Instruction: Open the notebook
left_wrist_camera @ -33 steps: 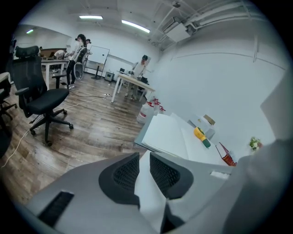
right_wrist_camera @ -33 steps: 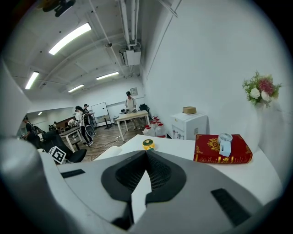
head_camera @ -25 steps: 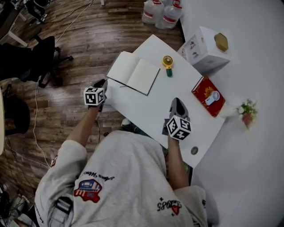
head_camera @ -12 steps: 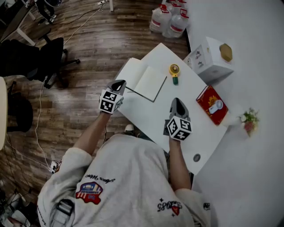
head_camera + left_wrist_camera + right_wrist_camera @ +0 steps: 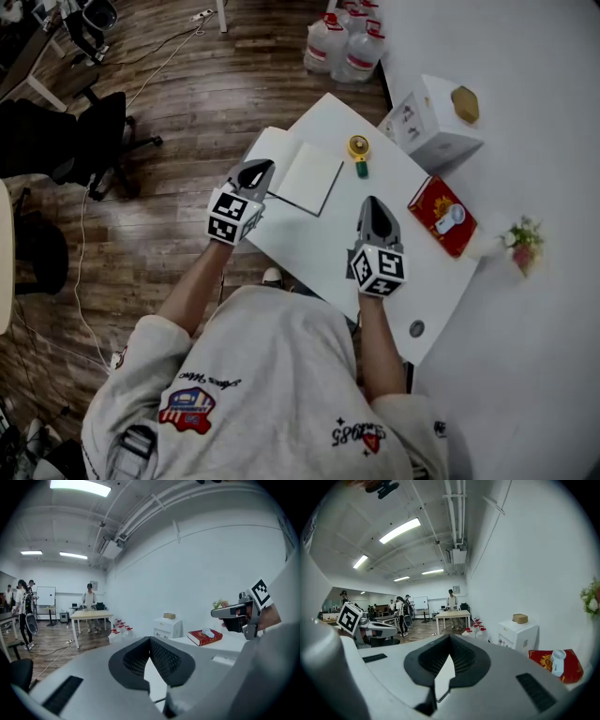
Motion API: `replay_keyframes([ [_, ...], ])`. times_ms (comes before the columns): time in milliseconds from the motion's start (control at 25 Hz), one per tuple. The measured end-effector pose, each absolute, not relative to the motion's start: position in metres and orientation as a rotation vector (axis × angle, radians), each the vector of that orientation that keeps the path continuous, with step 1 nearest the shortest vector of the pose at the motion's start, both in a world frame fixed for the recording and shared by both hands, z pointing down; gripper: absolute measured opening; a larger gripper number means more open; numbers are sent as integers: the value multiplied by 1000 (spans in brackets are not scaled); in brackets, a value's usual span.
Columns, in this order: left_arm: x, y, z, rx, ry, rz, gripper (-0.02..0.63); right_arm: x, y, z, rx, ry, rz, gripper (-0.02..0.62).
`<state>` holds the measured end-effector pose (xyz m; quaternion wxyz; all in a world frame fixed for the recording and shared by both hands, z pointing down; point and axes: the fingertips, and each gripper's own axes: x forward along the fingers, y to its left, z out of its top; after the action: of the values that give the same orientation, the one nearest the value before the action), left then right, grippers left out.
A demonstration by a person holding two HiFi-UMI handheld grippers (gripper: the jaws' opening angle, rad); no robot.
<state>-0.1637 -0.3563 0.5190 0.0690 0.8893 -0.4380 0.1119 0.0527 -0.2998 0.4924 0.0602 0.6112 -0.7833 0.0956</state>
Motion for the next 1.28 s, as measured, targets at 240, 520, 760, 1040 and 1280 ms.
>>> replay_keyframes([
  [240, -147, -347, 479, 2788, -1330, 278, 5, 54, -292, 468, 1830, -2434, 163, -12],
  [520, -143, -336, 473, 2773, -1312, 229, 5, 55, -281, 466, 1813, -2438, 129, -12],
  [760, -139, -327, 477, 2762, -1300, 215, 5, 63, -274, 470, 1813, -2435, 143, -12],
  [1040, -130, -320, 475, 2769, -1276, 196, 5, 67, -269, 470, 1809, -2434, 141, -12],
  [1280, -126, -316, 480, 2760, -1262, 199, 5, 71, -264, 472, 1809, -2421, 141, -12],
])
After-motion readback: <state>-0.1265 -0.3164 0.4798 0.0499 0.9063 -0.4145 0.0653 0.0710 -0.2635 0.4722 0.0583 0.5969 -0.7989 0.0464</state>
